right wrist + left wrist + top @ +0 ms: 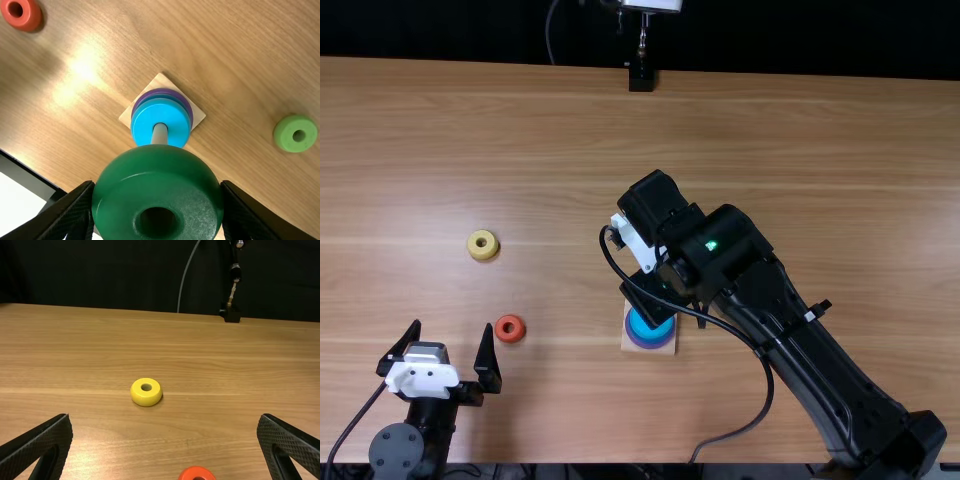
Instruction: Build the Hanoi tower: stack the rings onto the peg from bottom to top in this color order: purple, dark blue, light blue, dark green, light green, yellow, orange.
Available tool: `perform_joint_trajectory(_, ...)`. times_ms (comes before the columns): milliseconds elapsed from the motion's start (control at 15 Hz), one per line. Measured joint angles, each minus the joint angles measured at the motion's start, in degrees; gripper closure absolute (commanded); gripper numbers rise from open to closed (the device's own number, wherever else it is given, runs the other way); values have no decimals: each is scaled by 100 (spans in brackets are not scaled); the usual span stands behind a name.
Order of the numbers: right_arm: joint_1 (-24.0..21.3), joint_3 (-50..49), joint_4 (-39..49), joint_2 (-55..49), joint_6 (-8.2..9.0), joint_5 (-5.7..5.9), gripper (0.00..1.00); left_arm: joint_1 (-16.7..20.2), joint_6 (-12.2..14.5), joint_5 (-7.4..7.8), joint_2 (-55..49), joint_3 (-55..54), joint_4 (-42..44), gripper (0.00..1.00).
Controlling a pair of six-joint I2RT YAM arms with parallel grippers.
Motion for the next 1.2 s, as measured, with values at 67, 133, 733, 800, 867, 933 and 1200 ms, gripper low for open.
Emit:
perform_joint_trajectory(67,0,0,4,0,0,-2,73,0,-4,2,0,0,-2,0)
perform_joint_trajectory(133,0,0,4,0,15,-2,43,0,-2,0,0,0,0,0)
perform_joint_trajectory(733,-2,0,94,0,59,4,0,0,-4,2,0,0,0,0)
perform_joint_trajectory(800,-4,0,160,0,61,4,0,0,-2,0,0,0,2,0)
perform_joint_trajectory(867,-7,0,321,0,59,4,0,0,0,0,0,0,2,0)
perform_joint_trajectory(933,-20,0,448,0,59,7,0,0,0,2,0,0,0,0)
perform_joint_trajectory(1200,-866,-328,1405,0,31,15,0,0,-2,2,0,0,2,0)
